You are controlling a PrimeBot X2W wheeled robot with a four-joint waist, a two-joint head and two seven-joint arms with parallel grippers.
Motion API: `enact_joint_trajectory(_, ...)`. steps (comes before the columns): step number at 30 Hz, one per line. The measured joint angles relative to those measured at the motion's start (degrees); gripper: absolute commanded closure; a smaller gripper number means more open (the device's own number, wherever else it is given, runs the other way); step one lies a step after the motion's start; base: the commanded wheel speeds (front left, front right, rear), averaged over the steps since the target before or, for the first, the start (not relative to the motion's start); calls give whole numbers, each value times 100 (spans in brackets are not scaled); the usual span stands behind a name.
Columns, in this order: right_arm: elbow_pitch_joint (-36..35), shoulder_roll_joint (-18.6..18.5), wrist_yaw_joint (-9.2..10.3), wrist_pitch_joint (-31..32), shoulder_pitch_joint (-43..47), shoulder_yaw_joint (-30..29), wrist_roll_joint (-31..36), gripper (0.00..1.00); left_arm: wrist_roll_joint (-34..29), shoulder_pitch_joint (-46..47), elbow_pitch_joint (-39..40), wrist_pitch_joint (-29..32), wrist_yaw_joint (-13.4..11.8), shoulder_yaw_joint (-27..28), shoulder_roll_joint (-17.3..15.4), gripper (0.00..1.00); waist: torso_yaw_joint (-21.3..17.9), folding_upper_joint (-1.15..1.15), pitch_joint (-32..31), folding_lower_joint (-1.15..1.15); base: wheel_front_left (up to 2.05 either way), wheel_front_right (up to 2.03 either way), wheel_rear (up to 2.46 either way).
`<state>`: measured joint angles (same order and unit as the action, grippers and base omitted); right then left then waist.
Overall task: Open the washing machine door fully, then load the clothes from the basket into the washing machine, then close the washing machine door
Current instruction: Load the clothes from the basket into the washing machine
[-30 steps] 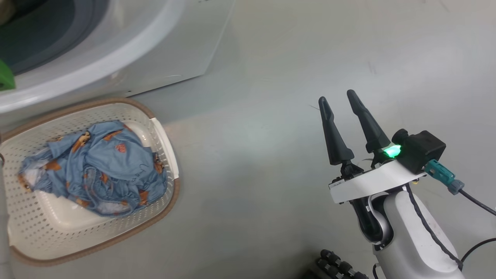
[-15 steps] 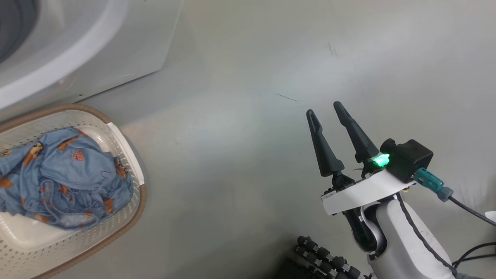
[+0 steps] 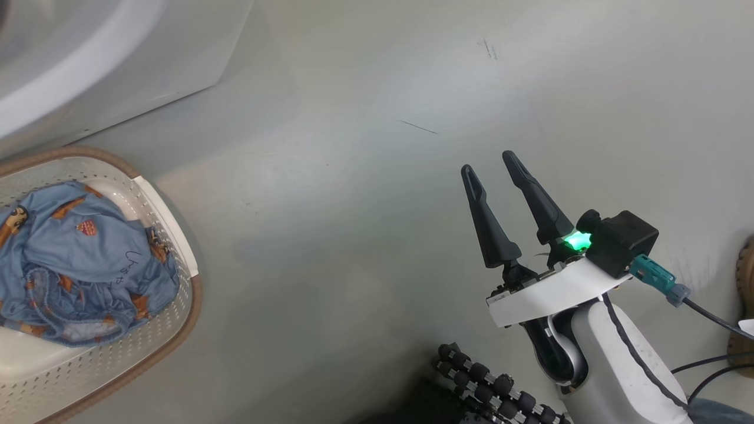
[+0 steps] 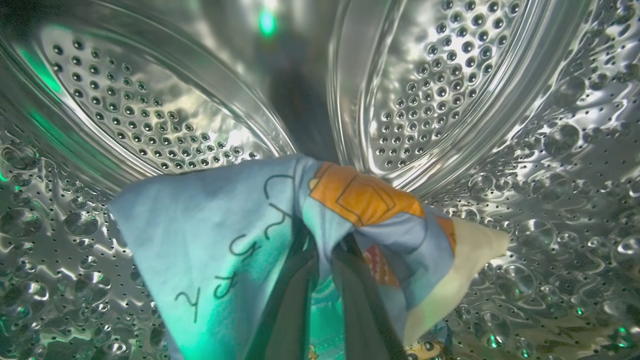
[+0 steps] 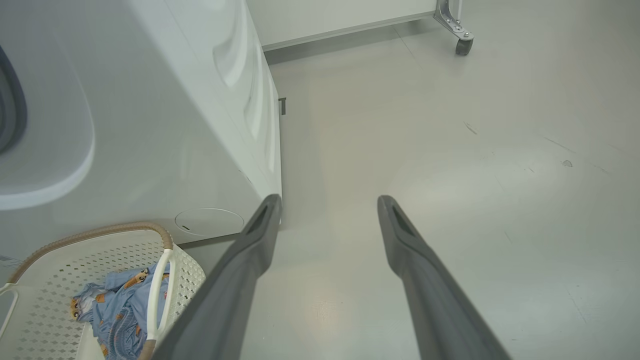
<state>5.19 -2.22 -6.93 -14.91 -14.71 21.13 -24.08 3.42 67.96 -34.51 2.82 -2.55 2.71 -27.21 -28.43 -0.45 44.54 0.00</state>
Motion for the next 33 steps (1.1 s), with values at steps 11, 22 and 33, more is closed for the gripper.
enact_joint_trajectory(11, 79, 0, 3, 0, 20, -78, 8, 0, -44, -2, -778, 148, -34, -85, 222, 0, 84, 0, -214, 0, 0, 0, 0)
enact_joint_trajectory(22, 235, -3, 53, 0, 9, -365, 144, 0, -60, -135, -1301, -142, -177, -120, 636, 0, 299, 0, -651, 0, 0, 0, 0)
enact_joint_trajectory(33, 390, -5, 52, 0, 6, -748, 292, 0, 312, -840, -1705, -813, -204, -58, 1440, 0, 697, 0, -1284, 0, 0, 0, 0)
